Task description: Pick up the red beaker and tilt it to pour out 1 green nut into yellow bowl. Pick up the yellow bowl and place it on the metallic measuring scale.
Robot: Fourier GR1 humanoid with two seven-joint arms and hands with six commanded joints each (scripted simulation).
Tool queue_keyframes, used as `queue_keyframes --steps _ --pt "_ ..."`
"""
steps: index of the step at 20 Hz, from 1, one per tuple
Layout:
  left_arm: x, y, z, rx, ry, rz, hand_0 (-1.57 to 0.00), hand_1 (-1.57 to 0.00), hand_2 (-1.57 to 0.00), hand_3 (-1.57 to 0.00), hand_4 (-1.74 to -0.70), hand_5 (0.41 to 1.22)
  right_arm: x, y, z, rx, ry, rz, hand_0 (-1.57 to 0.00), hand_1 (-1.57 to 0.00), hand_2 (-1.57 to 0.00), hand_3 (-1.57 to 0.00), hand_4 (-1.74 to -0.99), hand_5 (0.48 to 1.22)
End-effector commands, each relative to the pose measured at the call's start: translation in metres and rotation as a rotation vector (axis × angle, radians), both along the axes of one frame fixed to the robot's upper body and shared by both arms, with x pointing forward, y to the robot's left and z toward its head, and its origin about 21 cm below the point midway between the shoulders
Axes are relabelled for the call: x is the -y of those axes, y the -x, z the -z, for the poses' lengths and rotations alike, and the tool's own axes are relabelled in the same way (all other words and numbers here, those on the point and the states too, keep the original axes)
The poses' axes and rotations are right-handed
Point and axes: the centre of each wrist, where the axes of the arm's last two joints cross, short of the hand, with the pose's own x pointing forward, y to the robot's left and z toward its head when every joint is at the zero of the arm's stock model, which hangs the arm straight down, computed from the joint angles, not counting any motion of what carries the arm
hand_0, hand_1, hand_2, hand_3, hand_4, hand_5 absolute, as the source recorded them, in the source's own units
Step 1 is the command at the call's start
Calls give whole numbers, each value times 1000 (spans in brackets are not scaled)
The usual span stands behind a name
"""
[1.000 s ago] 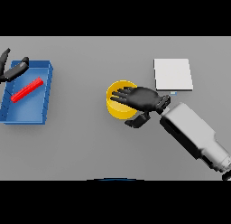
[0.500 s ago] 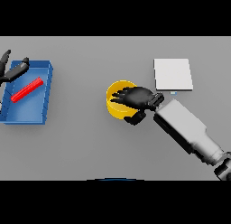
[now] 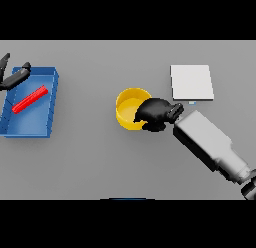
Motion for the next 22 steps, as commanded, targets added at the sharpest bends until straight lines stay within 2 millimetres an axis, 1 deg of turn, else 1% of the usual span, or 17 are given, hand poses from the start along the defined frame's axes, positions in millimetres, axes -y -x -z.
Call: queue_keyframes --steps 1,3,4,6,9,10,12,13,14,16,17,18,19,22 --pt "2 1 1 2 1 7 1 1 1 1 -784 710 1 2 -1 -5 2 6 -1384 -1376 -1287 -1106 -1674 1177" --pt "2 3 3 -5 7 9 1 1 1 1 -785 712 2 3 -3 -6 -1 9 -1451 -1446 -1330 -1171 -1698 1193" --pt "2 2 2 -4 9 5 1 1 1 1 -786 707 5 2 -7 -6 -7 3 -1475 -1471 -1353 -1185 -1707 1198" --pt "1 3 3 -8 3 0 1 1 1 1 -782 703 3 1 -12 6 -16 8 -1510 -1507 -1387 -1195 -1719 1207" --pt "0 3 2 -3 -11 6 1 1 1 1 -774 706 5 -1 -34 23 -21 27 -1540 -1538 -1447 -1165 -1730 1214" --pt "-1 4 0 -3 -19 10 1 1 1 1 -771 707 8 0 -37 18 -13 36 -1546 -1545 -1459 -1160 -1732 1215" --pt "2 3 1 -1 -7 13 1 1 1 1 -776 702 14 -1 -48 46 -4 60 -1555 -1554 -1491 -1153 -1735 1217" --pt "2 1 -3 -2 -3 5 1 1 1 1 -780 702 16 1 -56 58 -4 62 -1558 -1558 -1451 -1204 -1736 1218" --pt "4 -1 -2 -2 7 8 1 1 1 1 -782 702 17 3 -60 75 -3 75 -1561 -1560 -1433 -1215 -1737 1219" --pt "1 1 2 -2 27 7 1 1 1 1 -793 702 21 7 -64 88 5 94 -1564 -1564 -1471 -1191 -1739 1219" --pt "-1 1 3 1 31 9 1 1 1 1 -798 702 22 10 -63 92 9 98 -1566 -1566 -1491 -1182 -1739 1219" --pt "-1 3 2 3 28 12 1 1 1 1 -799 704 26 12 -64 98 0 101 -1567 -1567 -1507 -1179 -1739 1219" --pt "1 3 1 10 34 14 1 1 1 1 -800 704 31 9 -71 102 -3 129 -1520 -1567 -1520 -1179 -1740 1219" --pt "2 4 -4 0 45 5 1 1 1 1 -820 717 44 0 -80 154 1 191 -1545 -1569 -1487 -1183 -1740 1220"
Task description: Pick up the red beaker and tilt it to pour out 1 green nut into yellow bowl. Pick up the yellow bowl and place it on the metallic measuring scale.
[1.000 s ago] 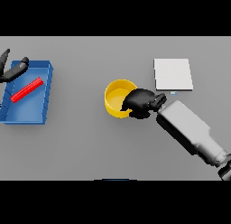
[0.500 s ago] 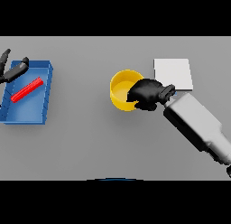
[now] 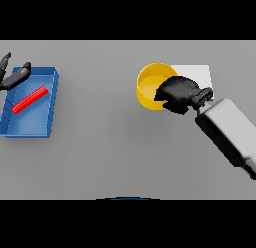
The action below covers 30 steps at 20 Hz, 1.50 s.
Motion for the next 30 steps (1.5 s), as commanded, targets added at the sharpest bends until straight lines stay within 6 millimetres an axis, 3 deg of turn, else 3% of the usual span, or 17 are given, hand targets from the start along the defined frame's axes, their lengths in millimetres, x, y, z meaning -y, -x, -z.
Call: queue_keyframes --steps 1,7,16,20,28,30 --pt "0 2 1 0 -1 -6 1 1 1 1 -826 723 6 -5 -5 21 -12 12 -1550 -1570 -1504 -1174 -1741 1220" --pt "2 2 -5 -5 6 -17 1 1 1 1 -849 746 46 -35 -15 107 -26 130 -1565 -1571 -1548 -1154 -1741 1221" --pt "4 6 -6 -36 2 -41 1 1 1 1 -863 784 87 -60 20 101 -45 293 -1570 -1571 -1475 -1206 -1741 1221" --pt "7 2 -6 -41 -11 -42 1 1 1 1 -858 804 90 -65 32 65 -46 326 -1571 -1571 -1398 -1342 -1741 1221" --pt "3 5 -5 -43 -12 -32 1 1 1 1 -844 783 98 -67 49 24 -39 341 -1571 -1571 -1374 -1448 -1741 1221" --pt "8 1 -8 -43 -11 -30 1 1 1 1 -838 779 98 -68 47 27 -42 356 -1565 -1496 -1437 -1249 -1741 1221"
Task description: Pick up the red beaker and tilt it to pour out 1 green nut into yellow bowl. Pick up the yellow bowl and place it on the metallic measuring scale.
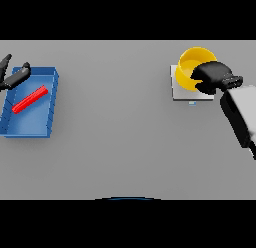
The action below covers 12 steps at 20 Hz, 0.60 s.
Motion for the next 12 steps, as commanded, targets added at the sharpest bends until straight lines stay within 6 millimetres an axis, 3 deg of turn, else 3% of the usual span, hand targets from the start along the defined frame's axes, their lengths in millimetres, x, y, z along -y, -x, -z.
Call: queue_keyframes --steps 1,3,6,9,12 --pt "-2 0 2 -6 0 -1 1 1 1 1 -836 775 0 -1 -3 -6 1 6 -1558 -1428 -1343 -1110 -1682 1221" --pt "-3 0 0 1 4 -3 1 1 1 1 -836 774 1 0 2 -23 -21 21 -1335 -1125 -1007 -816 -1592 1074" --pt "2 2 0 5 17 0 1 1 1 1 -839 764 0 0 -1 -54 -58 53 -757 -673 -579 -476 -1513 923" --pt "0 3 3 -5 11 4 1 1 1 1 -831 754 2 0 -1 -62 -52 60 -387 -380 -300 -258 -1476 847" --pt "2 0 0 0 7 -7 1 1 1 1 -835 752 2 -1 -1 -72 -30 46 -198 -194 -153 -131 -1435 817"
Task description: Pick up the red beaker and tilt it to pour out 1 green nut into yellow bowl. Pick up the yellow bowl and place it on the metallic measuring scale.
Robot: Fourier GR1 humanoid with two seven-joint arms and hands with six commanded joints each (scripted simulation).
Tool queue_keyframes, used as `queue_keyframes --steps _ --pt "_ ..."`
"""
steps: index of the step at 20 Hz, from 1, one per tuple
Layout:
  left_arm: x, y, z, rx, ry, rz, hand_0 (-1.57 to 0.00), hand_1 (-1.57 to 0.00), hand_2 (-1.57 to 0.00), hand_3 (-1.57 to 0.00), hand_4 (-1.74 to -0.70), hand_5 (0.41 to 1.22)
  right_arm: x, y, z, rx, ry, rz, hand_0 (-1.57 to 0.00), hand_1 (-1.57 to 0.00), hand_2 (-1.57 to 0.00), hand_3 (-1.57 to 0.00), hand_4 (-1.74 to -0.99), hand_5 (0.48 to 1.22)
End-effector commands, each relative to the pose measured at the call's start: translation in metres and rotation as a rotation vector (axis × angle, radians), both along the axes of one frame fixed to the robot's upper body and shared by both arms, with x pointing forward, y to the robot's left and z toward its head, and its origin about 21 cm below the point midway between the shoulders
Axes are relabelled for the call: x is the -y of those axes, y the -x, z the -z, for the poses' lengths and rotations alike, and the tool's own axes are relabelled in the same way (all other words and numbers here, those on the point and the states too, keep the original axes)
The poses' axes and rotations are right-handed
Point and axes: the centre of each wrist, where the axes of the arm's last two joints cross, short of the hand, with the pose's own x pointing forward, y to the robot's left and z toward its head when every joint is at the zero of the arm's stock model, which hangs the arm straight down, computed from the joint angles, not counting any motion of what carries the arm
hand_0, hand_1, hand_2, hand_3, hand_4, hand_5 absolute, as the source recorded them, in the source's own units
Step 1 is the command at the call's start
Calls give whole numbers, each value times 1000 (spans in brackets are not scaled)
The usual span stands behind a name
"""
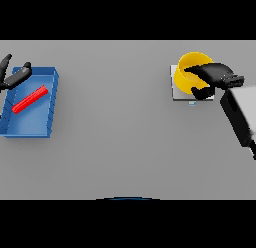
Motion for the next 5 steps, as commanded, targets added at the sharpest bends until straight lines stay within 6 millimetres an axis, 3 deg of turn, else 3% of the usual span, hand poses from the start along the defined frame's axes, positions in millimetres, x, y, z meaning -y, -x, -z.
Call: queue_keyframes --steps 1,5 --pt "-3 2 0 0 6 -3 1 1 1 1 -836 753 0 1 1 -9 8 0 -158 -155 -122 -105 -1422 811" --pt "-1 4 3 -2 -5 -1 1 1 1 1 -833 760 -2 5 2 -27 25 10 -64 -63 -50 -42 -1390 779"
